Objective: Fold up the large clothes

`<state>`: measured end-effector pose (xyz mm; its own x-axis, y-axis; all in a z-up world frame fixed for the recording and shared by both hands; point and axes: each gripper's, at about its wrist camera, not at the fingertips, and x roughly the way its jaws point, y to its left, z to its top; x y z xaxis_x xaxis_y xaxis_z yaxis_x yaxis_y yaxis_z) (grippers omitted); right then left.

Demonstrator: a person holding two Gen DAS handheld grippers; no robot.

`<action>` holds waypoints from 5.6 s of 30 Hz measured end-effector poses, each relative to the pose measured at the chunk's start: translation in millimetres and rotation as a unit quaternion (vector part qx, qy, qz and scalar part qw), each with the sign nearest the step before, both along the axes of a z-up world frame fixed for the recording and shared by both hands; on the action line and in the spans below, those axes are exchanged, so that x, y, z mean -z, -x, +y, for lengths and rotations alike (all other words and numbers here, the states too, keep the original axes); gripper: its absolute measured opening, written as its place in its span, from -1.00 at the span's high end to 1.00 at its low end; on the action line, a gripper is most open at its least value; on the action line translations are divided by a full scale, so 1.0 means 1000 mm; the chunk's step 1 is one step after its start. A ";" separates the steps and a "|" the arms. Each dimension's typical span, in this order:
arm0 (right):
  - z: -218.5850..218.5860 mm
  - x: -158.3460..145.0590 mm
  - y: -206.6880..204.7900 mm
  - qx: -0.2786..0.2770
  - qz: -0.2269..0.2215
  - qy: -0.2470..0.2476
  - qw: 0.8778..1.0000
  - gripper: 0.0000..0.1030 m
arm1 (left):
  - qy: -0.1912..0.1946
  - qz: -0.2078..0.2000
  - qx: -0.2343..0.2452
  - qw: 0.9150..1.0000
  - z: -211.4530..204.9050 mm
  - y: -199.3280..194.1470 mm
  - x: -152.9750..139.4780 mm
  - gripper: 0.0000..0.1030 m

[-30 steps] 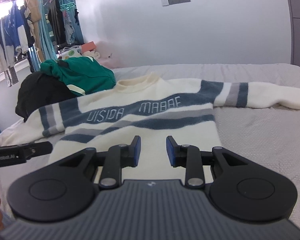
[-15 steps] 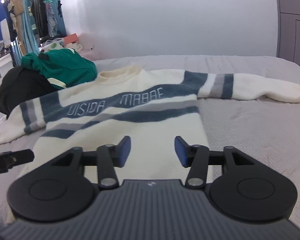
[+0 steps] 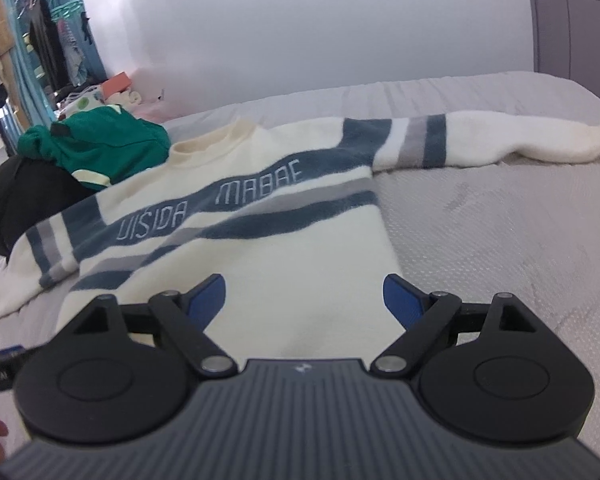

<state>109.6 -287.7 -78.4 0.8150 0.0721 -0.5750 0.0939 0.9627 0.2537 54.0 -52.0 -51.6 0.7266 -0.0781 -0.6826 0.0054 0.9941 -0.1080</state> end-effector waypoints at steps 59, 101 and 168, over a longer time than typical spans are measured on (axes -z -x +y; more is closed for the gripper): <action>-0.397 0.034 -0.231 0.247 -0.185 -0.095 0.946 0.81 | -0.001 0.100 -0.075 0.992 -0.003 -0.096 0.040 -0.96; 0.178 0.031 -0.106 -0.343 -0.109 0.034 0.933 0.77 | 0.160 -0.072 -0.161 0.971 0.152 -0.026 -0.006 -0.96; 0.111 0.070 -0.120 -0.196 0.047 -0.015 0.979 0.53 | 0.146 -0.028 -0.294 0.944 0.257 -0.119 -0.014 -0.52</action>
